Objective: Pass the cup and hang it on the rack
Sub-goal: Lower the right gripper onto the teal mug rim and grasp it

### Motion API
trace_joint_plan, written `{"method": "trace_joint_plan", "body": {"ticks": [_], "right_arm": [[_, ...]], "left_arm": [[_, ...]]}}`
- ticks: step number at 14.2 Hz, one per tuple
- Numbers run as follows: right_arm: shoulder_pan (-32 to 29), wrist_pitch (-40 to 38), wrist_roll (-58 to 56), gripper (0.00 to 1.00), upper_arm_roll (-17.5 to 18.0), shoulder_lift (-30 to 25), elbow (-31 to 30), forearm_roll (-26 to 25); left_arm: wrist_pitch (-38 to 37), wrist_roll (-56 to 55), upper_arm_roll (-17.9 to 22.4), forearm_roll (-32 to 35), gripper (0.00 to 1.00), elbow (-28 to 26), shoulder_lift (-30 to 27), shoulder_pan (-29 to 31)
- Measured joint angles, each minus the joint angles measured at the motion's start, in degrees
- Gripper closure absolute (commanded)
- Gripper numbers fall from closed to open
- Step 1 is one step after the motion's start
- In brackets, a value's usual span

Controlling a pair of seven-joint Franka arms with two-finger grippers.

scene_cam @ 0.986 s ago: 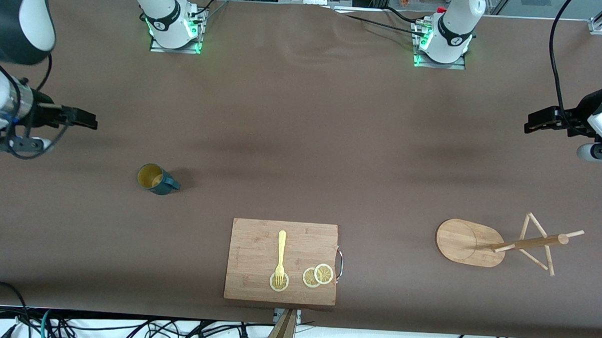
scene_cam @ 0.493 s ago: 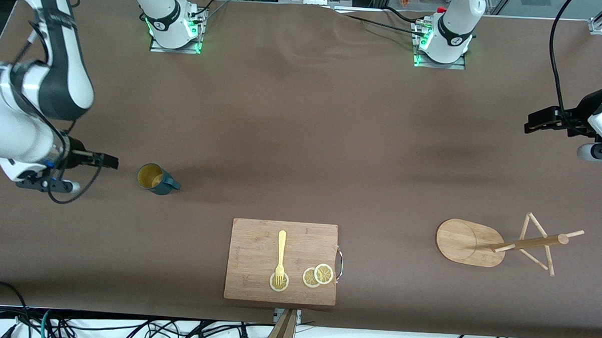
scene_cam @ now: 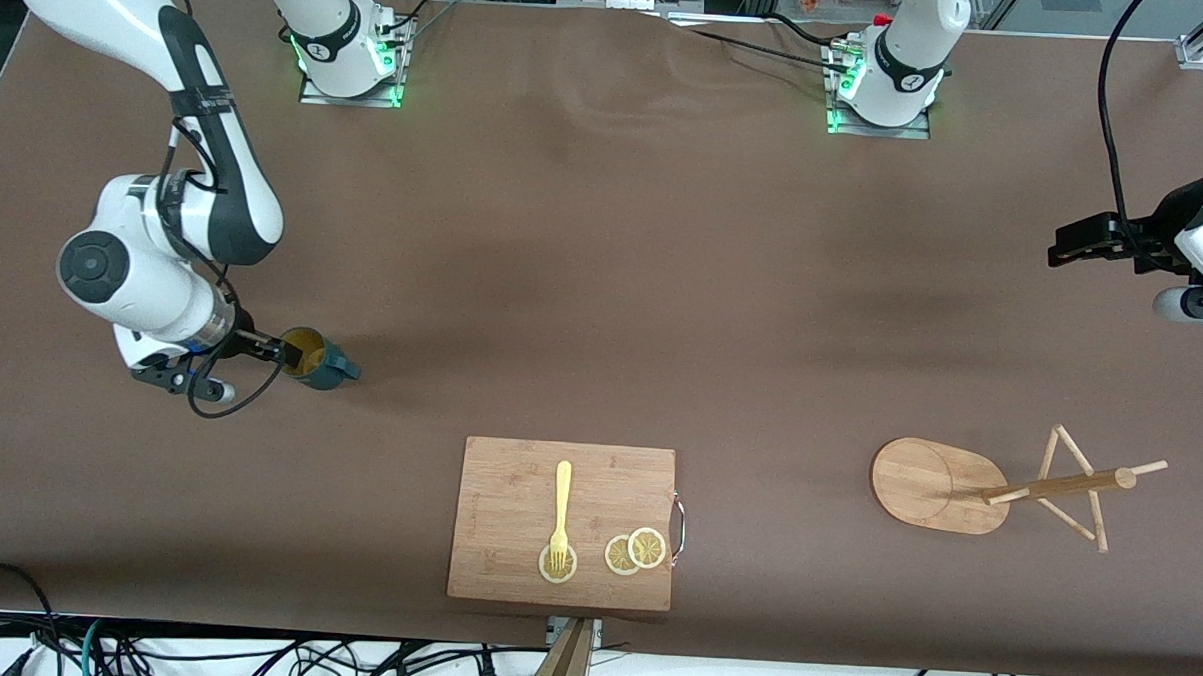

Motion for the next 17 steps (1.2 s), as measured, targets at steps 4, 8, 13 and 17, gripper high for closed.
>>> {"method": "trace_joint_plan", "body": {"ticks": [4,8,13,17], "right_arm": [[0.0,4.1,0.4,1.0,0.0,0.0,-3.9,0.0],[0.1,4.3,0.6,1.0,0.0,-0.3,-3.7,0.1],[1.2,4.1,0.5,1.0,2.2,-1.3,-0.9,0.0],[3.0,-0.8,0.5,1.0,8.8,-2.5,2.5,0.0]], "left_arm": [[0.0,0.0,0.0,0.0,0.0,0.0,0.0,0.0],[0.0,0.0,0.0,0.0,0.0,0.0,0.0,0.0],[0.0,0.0,0.0,0.0,0.0,0.0,0.0,0.0],[0.0,0.0,0.0,0.0,0.0,0.0,0.0,0.0]]}}
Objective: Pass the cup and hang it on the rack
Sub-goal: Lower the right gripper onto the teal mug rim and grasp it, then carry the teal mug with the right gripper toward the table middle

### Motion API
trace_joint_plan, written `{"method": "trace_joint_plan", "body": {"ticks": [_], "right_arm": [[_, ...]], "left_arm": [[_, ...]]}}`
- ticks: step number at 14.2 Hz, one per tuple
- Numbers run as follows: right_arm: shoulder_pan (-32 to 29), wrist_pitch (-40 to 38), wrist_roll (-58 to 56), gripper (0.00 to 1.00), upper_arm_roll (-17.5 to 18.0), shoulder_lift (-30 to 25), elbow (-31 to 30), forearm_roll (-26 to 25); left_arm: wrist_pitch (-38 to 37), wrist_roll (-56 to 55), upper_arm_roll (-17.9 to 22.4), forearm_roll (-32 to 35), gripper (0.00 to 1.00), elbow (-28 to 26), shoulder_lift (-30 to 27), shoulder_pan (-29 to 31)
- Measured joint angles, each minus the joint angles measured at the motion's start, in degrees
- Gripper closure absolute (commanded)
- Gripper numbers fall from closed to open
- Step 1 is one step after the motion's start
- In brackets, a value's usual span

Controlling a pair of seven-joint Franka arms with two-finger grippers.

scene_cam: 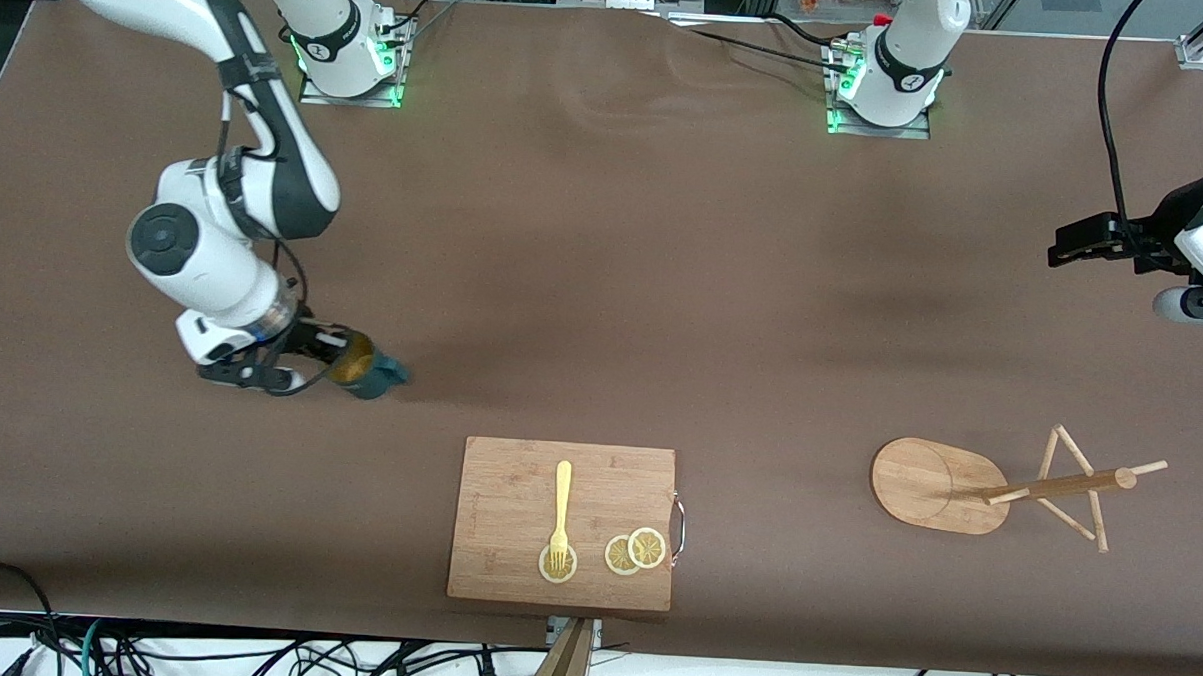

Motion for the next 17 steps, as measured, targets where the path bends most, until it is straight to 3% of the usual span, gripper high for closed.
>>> {"method": "trace_joint_plan", "body": {"ticks": [6,11,17], "right_arm": [[13.7,-0.4,5.9,1.0,1.4,1.9,4.1,0.0],[24.8,-0.3,17.3,1.0,1.3,10.5,12.3,-0.1],[27.0,-0.3,17.6,1.0,1.1,17.9,18.3,-0.3]], "left_arm": [[0.0,0.0,0.0,0.0,0.0,0.0,0.0,0.0],[0.0,0.0,0.0,0.0,0.0,0.0,0.0,0.0],[0.0,0.0,0.0,0.0,0.0,0.0,0.0,0.0]]}}
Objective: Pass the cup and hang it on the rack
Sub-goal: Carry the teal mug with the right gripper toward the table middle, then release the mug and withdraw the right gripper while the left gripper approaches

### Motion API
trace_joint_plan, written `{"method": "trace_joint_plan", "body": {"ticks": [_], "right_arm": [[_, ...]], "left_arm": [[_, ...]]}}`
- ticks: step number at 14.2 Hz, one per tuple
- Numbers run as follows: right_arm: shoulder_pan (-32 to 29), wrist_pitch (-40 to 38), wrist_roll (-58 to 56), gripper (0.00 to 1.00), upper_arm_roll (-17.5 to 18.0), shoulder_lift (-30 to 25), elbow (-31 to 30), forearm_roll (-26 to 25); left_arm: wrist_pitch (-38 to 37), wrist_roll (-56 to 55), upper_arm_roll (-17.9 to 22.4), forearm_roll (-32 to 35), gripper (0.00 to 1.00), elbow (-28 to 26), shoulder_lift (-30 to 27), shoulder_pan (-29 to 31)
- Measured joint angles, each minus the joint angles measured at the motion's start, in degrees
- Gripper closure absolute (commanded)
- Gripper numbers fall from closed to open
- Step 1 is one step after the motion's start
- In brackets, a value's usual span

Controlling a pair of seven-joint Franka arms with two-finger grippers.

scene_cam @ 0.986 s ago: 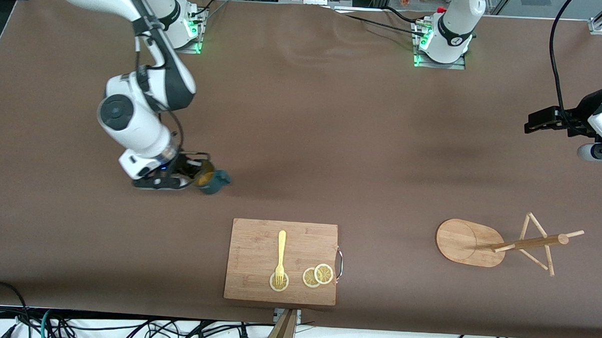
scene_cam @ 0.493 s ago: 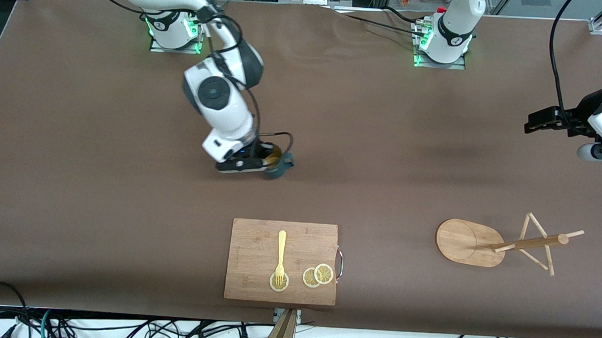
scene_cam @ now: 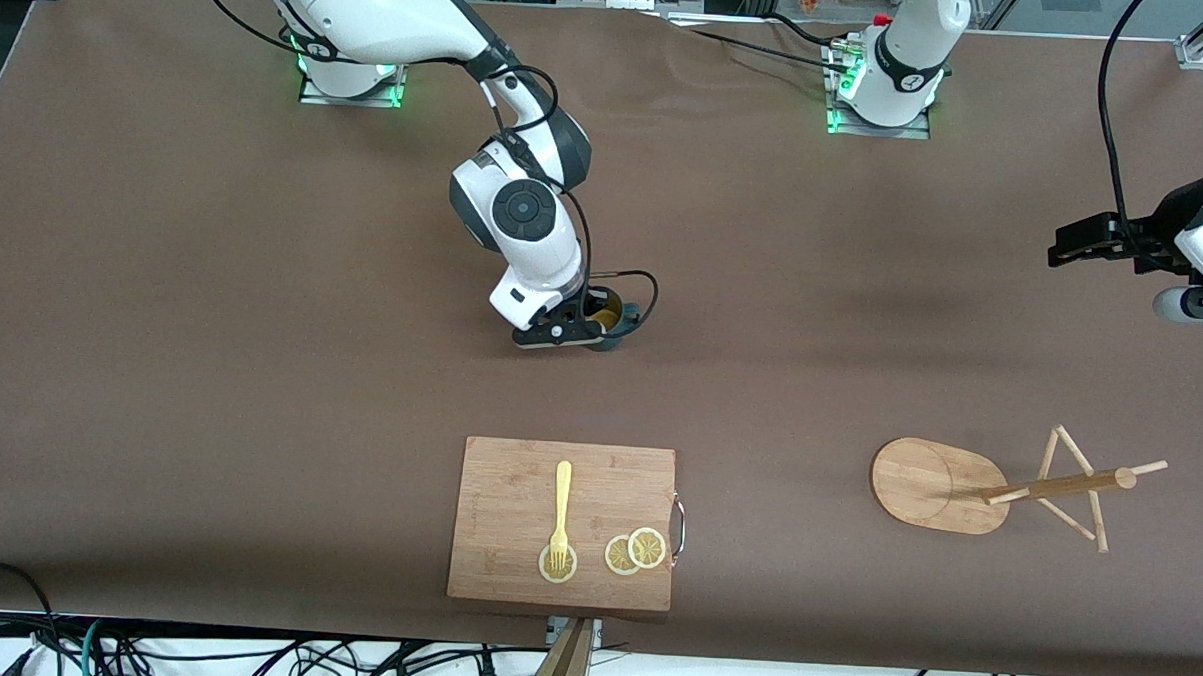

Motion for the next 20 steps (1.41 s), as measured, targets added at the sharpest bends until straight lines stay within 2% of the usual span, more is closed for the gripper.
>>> {"method": "trace_joint_plan", "body": {"ticks": [1,2,3,9,10,13,16,18,20], "right_arm": [[0.1,0.0,-0.2,1.0,0.0,0.4,0.5,0.0],[0.3,0.0,-0.2,0.28,0.0,0.5,0.8,0.0],[0.5,0.0,-0.2,0.0,0.0,0.5,1.0,0.0],[1.0,-0.9,-0.2,0.0,-0.1,-0.4,2.9,0.0],[1.0,-3.1,-0.2,0.0,-0.3,-1.3,3.8,0.0],[0.1,-16.2,-0.2,0.0,-1.3,-6.1,8.3,0.0],[-3.1,-25.5,-1.1,0.0,-3.0,-10.9,11.6,-0.1],[-5.4,-31.8,-7.9,0.0,-7.3,-14.7,12.1,-0.2],[-5.8,-37.3,-17.1,0.0,-14.0,-17.2,12.2,-0.1]], "left_arm": [[0.0,0.0,0.0,0.0,0.0,0.0,0.0,0.0],[0.0,0.0,0.0,0.0,0.0,0.0,0.0,0.0],[0.0,0.0,0.0,0.0,0.0,0.0,0.1,0.0],[0.0,0.0,-0.1,0.0,0.0,0.0,0.3,-0.1],[0.0,0.0,-0.1,0.0,0.0,0.2,0.6,-0.1],[0.0,0.0,-0.2,0.0,0.0,1.3,1.7,-0.1],[0.0,0.0,-0.5,-0.5,0.0,1.6,1.8,-0.2],[0.0,0.0,-0.6,-1.9,0.0,1.6,2.1,-0.3],[0.0,0.4,-0.8,-2.8,0.0,1.6,2.4,-0.3]]}}
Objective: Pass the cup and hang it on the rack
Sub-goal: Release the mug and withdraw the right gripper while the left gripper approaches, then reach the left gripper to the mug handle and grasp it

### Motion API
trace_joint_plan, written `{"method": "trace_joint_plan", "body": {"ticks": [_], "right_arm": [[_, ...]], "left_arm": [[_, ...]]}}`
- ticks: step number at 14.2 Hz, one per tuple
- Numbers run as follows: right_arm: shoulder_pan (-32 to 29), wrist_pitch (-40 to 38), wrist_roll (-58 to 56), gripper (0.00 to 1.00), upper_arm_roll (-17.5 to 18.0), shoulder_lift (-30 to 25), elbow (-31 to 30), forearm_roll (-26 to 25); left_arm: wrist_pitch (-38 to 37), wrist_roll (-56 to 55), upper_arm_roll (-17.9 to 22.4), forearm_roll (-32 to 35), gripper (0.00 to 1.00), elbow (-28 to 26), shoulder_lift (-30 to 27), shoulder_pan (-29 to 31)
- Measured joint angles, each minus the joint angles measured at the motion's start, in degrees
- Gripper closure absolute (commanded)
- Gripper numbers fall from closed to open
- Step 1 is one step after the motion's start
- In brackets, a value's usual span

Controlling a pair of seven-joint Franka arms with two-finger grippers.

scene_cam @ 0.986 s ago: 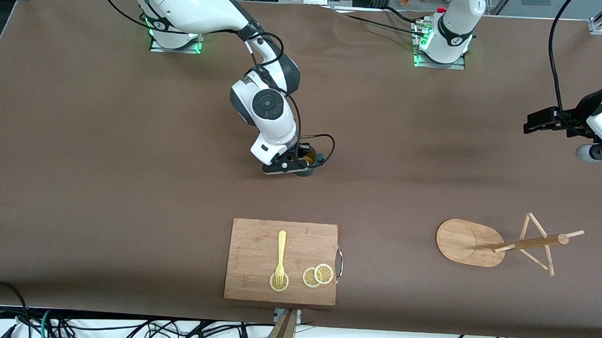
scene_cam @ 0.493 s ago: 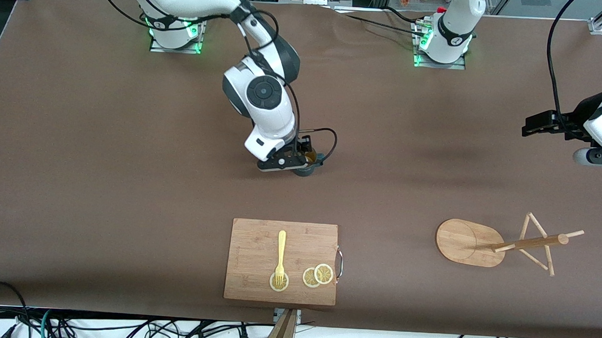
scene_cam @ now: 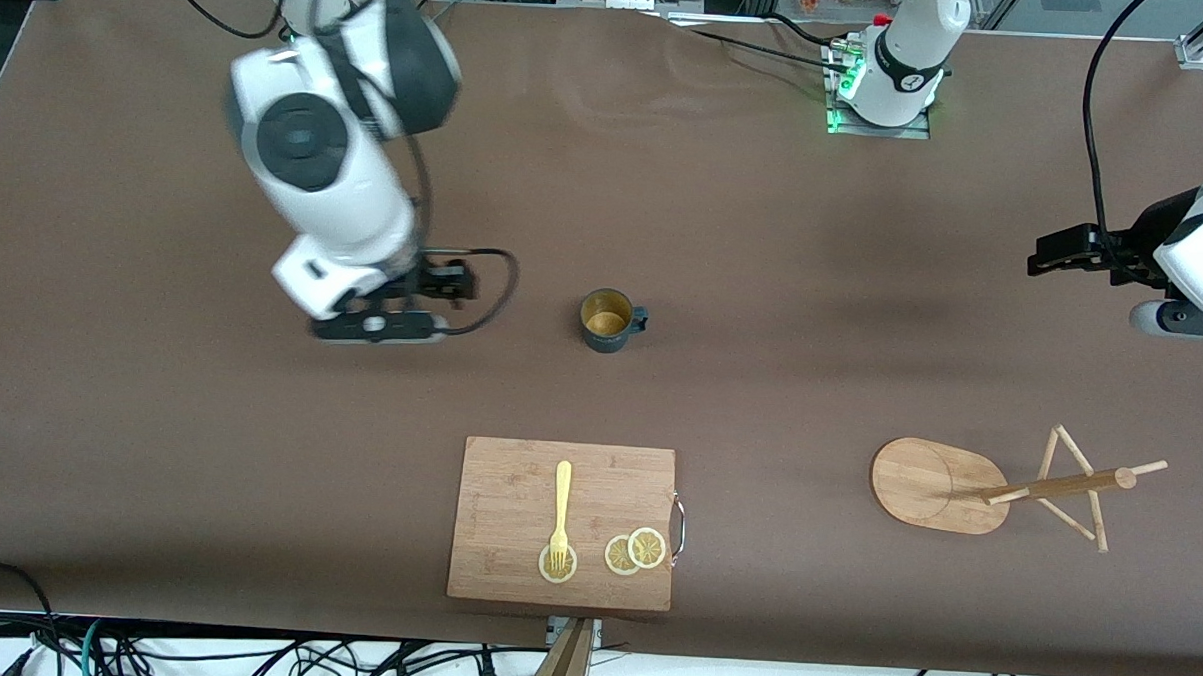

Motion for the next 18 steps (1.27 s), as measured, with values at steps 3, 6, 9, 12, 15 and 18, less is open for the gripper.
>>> {"method": "trace_joint_plan", "body": {"ticks": [3,6,9,12,15,18], "right_arm": [[-0.5,-6.7,-7.3,0.0,-8.0,-2.7,0.0,0.0],[-3.8,-14.2,-9.5,0.0,-11.4,-6.1,0.1,0.0],[-11.7,-17.2,-18.4,0.0,-11.4,-9.3,-0.8,0.0],[-22.6,-12.0,-24.1,0.0,-5.9,-13.6,-7.1,0.0],[-28.1,-1.3,-24.5,0.0,-1.7,-20.4,-17.9,0.0],[-28.4,-0.3,-24.5,0.0,-1.1,-24.7,-20.2,0.0]], "left_arm": [[-0.1,0.2,-0.8,-4.5,0.0,-0.3,0.7,-0.3],[0.1,4.4,-1.1,-8.3,0.0,-0.7,3.3,-0.9],[1.0,18.9,-2.2,-9.2,0.0,-1.9,5.3,-1.8],[2.0,34.3,-2.3,-13.9,0.0,-5.4,6.1,-2.9],[10.2,50.6,-4.2,-18.2,0.0,-11.3,7.9,-3.2],[21.4,65.4,-6.5,-23.7,0.0,-17.8,9.7,-3.8]]}}
